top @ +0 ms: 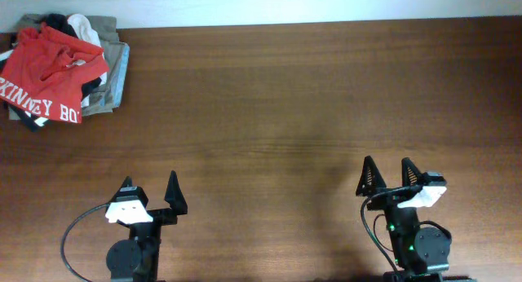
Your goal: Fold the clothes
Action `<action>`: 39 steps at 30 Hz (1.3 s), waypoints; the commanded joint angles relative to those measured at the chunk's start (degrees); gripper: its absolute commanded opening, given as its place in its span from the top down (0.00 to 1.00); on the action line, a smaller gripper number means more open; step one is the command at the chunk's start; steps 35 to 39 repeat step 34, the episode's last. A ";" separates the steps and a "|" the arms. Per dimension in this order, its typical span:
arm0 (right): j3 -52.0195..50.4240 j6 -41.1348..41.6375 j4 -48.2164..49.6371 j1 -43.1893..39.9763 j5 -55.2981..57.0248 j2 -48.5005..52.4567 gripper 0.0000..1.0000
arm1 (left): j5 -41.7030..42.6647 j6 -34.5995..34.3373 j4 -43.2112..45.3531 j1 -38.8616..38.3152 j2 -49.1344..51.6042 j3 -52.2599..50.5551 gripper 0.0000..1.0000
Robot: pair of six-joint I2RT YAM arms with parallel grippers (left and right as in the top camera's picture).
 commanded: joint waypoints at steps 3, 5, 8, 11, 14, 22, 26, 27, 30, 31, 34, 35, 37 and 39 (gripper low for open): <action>-0.52 -9.94 -6.08 0.44 -2.91 -6.34 0.01 | 0.44 0.94 0.09 0.33 -0.35 -0.42 0.01; -0.52 -9.97 -11.30 0.42 -2.64 -6.34 0.01 | 0.44 0.94 0.09 0.33 -0.35 -0.42 0.01; -0.52 -9.92 -11.21 0.42 -2.89 -6.34 0.01 | 0.44 0.94 0.09 0.33 -0.35 -0.42 0.01; -0.52 -9.92 -11.19 0.44 -2.89 -6.32 0.01 | 0.44 0.94 0.07 0.33 -0.35 -0.42 0.01; -0.52 -9.92 -11.17 0.44 -2.86 -6.32 0.01 | 0.44 0.94 0.09 0.33 -0.35 -0.42 0.01; -0.52 -9.92 -11.19 0.44 -2.86 -6.32 0.01 | 0.44 0.94 0.09 0.33 -0.35 -0.42 0.01; -0.52 -9.92 -11.19 0.42 -2.86 -6.32 0.01 | 0.44 0.94 0.09 0.33 -0.35 -0.42 0.01; -0.52 -9.92 -11.19 0.44 -2.86 -6.32 0.01 | 0.44 0.94 0.09 0.33 -0.35 -0.42 0.01; -0.52 -9.92 -11.19 0.44 -2.86 -6.32 0.01 | 0.44 0.94 0.09 0.33 -0.35 -0.42 0.01; -0.52 -9.92 -11.19 0.42 -2.86 -6.32 0.01 | 0.44 0.94 0.09 0.33 -0.35 -0.42 0.01; -0.52 -9.92 -11.19 0.42 -2.89 -6.32 0.02 | 0.44 0.94 0.09 0.33 -0.35 -0.42 0.01; -0.52 -9.92 -11.19 0.42 -2.89 -6.32 0.02 | 0.44 0.94 0.09 0.33 -0.35 -0.42 0.01; -0.52 -9.92 -11.19 0.42 -2.89 -6.32 0.02 | 0.44 0.94 0.09 0.33 -0.35 -0.42 0.01; -0.52 -9.92 -11.19 0.42 -2.89 -6.32 0.02 | 0.44 0.94 0.09 0.33 -0.35 -0.42 0.01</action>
